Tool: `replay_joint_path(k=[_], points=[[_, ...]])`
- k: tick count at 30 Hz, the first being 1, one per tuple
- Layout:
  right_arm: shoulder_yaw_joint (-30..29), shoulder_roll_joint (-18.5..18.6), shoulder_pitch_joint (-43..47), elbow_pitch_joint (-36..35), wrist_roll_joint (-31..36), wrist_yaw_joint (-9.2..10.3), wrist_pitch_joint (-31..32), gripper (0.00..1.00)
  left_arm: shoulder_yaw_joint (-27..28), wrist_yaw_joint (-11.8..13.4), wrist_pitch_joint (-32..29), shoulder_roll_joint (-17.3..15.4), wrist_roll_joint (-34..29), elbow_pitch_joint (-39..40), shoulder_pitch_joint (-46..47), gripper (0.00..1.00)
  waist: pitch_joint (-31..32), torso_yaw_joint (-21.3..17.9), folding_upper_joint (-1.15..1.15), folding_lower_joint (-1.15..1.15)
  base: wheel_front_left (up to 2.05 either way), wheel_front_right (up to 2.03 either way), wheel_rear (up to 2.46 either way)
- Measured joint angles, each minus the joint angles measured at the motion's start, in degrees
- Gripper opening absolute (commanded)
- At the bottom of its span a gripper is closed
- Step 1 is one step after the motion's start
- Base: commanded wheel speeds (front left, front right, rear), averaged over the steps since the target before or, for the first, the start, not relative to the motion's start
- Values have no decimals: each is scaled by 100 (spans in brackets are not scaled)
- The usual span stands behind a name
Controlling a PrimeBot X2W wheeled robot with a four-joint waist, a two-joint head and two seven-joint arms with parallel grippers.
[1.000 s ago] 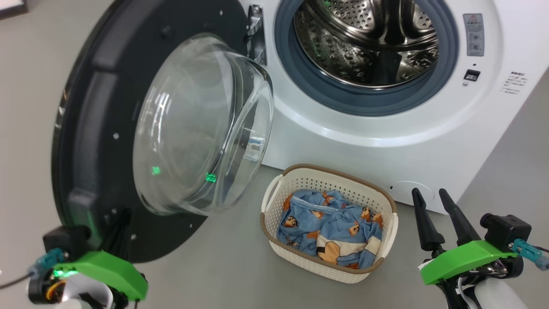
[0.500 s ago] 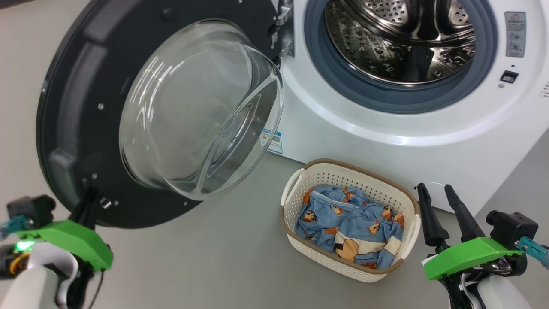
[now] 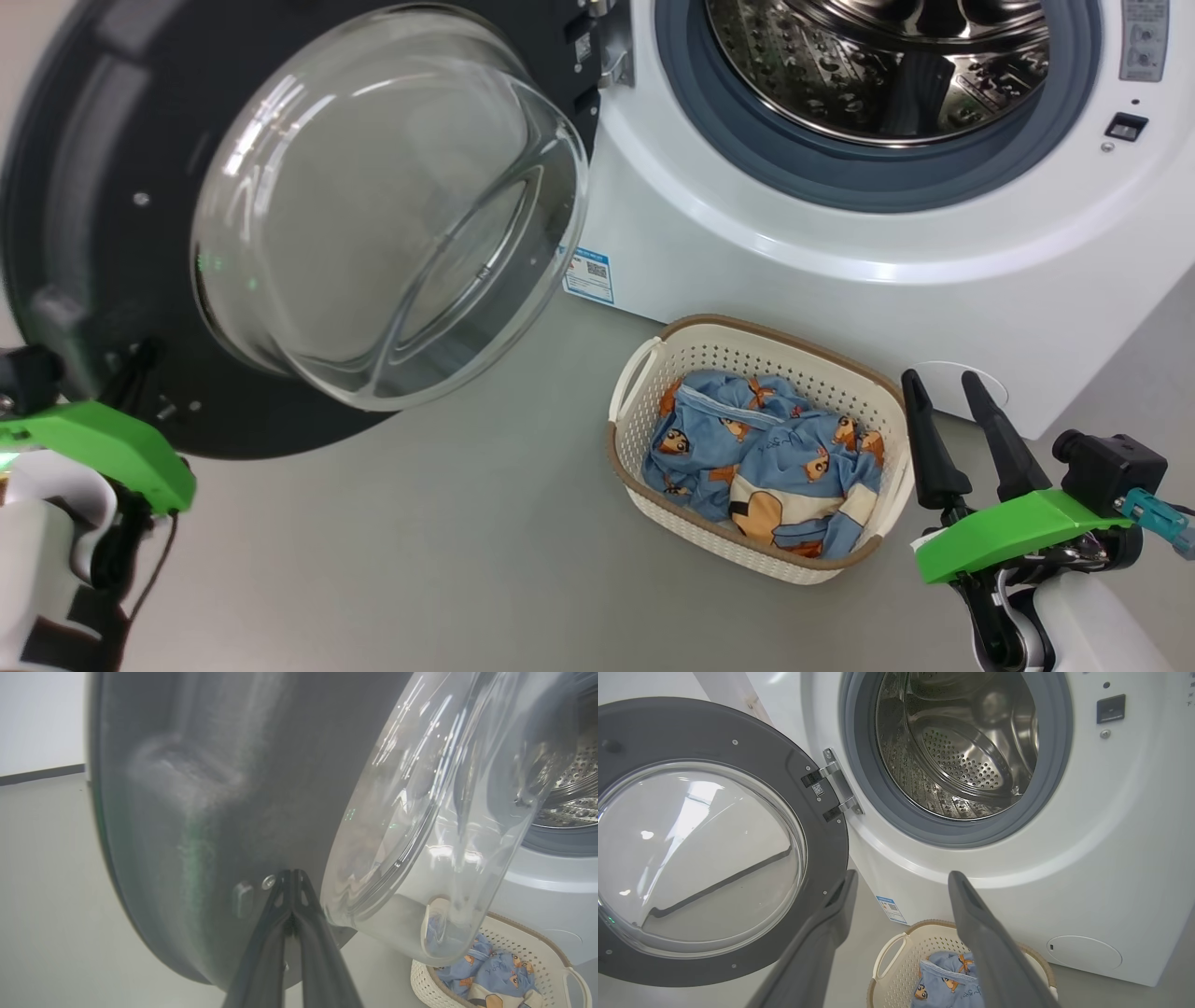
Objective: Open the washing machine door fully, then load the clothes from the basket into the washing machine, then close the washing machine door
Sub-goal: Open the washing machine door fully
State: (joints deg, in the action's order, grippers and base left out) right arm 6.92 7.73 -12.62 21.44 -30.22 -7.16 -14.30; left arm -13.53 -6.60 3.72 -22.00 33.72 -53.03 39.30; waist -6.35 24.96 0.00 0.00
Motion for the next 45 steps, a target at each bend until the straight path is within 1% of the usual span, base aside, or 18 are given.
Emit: replay_joint_path(k=[8,17,21,30,37,42,43,44,45], points=[[11,1,-5,26,0,0,0,100,-31,-60,198,-77,51,-727,422,0,-31,-151,0,0,0,0,0],[8,-7,-5,37,0,0,0,100,-196,-101,393,-112,54,-1084,563,0,37,-236,0,0,0,0,0],[7,-8,-4,38,0,0,0,100,-310,-101,445,-109,160,-1189,605,0,58,-239,0,0,0,0,0],[31,-10,-3,41,-1,0,0,100,-532,-101,595,-122,401,-1113,550,0,107,-306,0,0,0,0,0],[75,-19,4,40,-5,0,0,100,-583,-100,823,-191,622,-934,183,0,180,-451,0,0,0,0,0],[160,-22,8,37,-37,0,0,100,-612,-100,953,-205,726,-617,-159,0,239,-593,0,0,0,0,0],[183,-26,10,35,-48,0,0,100,-606,-100,985,-204,730,-552,-220,11,251,-626,0,0,0,0,0],[198,-29,14,33,-51,0,0,100,-598,-100,999,-204,740,-463,-288,33,264,-659,0,0,0,0,0],[203,-29,21,32,-51,0,0,100,-594,-98,1000,-202,749,-374,-347,61,278,-692,0,0,0,0,0]])
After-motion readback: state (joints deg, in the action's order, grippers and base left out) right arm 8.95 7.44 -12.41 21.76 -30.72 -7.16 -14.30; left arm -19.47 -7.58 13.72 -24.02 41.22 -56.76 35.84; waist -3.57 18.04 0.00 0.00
